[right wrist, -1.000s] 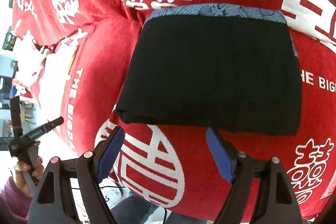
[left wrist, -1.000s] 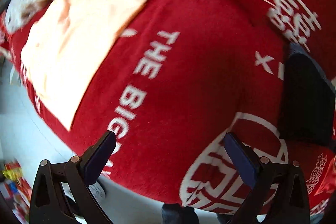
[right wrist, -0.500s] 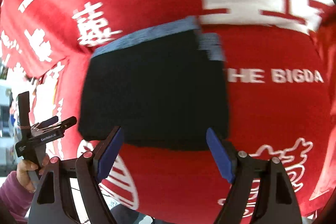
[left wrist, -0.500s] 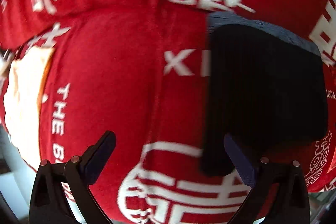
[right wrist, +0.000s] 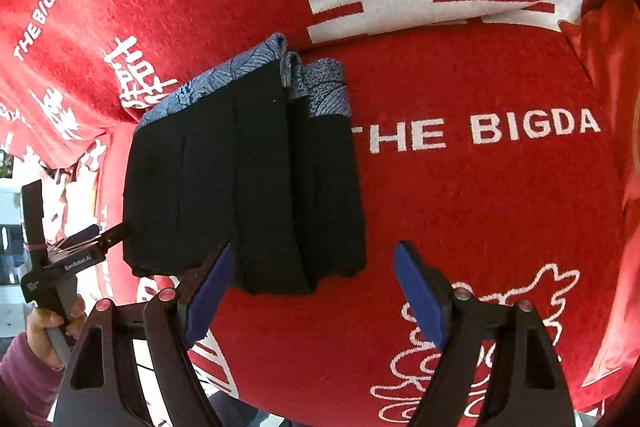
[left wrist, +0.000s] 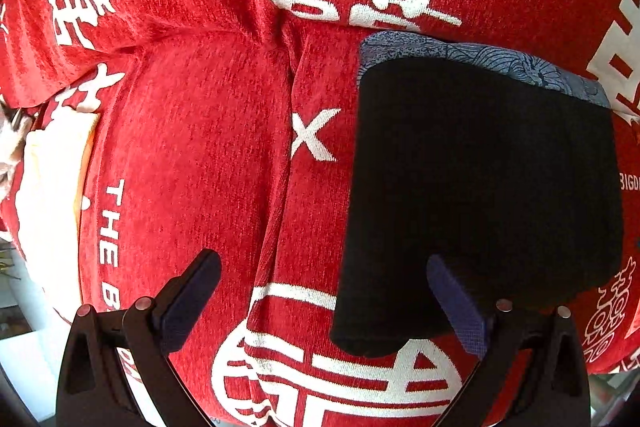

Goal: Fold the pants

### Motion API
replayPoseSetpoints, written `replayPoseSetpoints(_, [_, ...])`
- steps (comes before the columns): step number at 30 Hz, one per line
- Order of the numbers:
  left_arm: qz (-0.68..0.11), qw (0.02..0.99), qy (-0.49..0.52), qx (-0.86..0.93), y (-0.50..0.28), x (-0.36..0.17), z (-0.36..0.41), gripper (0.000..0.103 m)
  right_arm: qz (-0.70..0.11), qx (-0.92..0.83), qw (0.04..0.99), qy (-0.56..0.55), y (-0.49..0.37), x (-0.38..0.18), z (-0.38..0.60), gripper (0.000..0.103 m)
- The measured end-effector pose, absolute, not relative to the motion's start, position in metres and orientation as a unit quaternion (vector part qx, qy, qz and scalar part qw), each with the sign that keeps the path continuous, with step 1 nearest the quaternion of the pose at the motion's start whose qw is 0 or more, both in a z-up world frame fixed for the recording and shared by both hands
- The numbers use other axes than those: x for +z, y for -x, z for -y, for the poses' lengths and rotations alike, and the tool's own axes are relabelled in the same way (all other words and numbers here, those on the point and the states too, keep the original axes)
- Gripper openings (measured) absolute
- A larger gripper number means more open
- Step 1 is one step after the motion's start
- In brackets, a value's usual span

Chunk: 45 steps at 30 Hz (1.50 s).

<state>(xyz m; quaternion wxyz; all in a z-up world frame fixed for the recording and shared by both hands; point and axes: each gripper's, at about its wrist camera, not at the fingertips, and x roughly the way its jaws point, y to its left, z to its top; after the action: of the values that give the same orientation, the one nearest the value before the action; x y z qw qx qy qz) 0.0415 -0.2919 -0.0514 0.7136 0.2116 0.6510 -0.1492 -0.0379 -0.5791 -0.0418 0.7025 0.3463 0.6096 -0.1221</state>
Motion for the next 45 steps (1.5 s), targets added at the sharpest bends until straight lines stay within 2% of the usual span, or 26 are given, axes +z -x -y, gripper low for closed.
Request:
replayPoseSetpoints(15, [-0.647,0.714,-0.176,-0.202,-0.056,-0.046,0.300,0.103,-0.607,-0.078,0.700,-0.367,0.020,-0.054,0.583,0.084])
replayPoseSetpoints(19, [-0.660,0.693,-0.166,-0.238,-0.060,-0.054,0.307,0.103,-0.605,-0.057,0.700,-0.375,0.014,-0.059,0.587,0.094])
replayPoseSetpoints(22, [-0.672,0.679,-0.155,-0.253,-0.062,-0.060,0.308,0.103,-0.608,-0.039,0.694,-0.383,0.010,-0.065,0.588,0.094])
replayPoseSetpoints(28, [-0.706,0.637,-0.069,-0.300,-0.082,-0.071,0.296,0.103,-0.604,-0.020,0.686,-0.405,0.009,-0.080,0.597,0.095])
replayPoseSetpoints(34, [-0.702,0.622,-0.109,-0.329,-0.085,-0.085,0.308,0.103,-0.588,-0.005,0.671,-0.452,0.012,-0.102,0.614,0.095])
replayPoseSetpoints(45, [-0.714,0.595,-0.076,-0.362,-0.092,-0.112,0.324,0.103,-0.573,0.038,0.658,-0.487,0.011,-0.124,0.628,0.095])
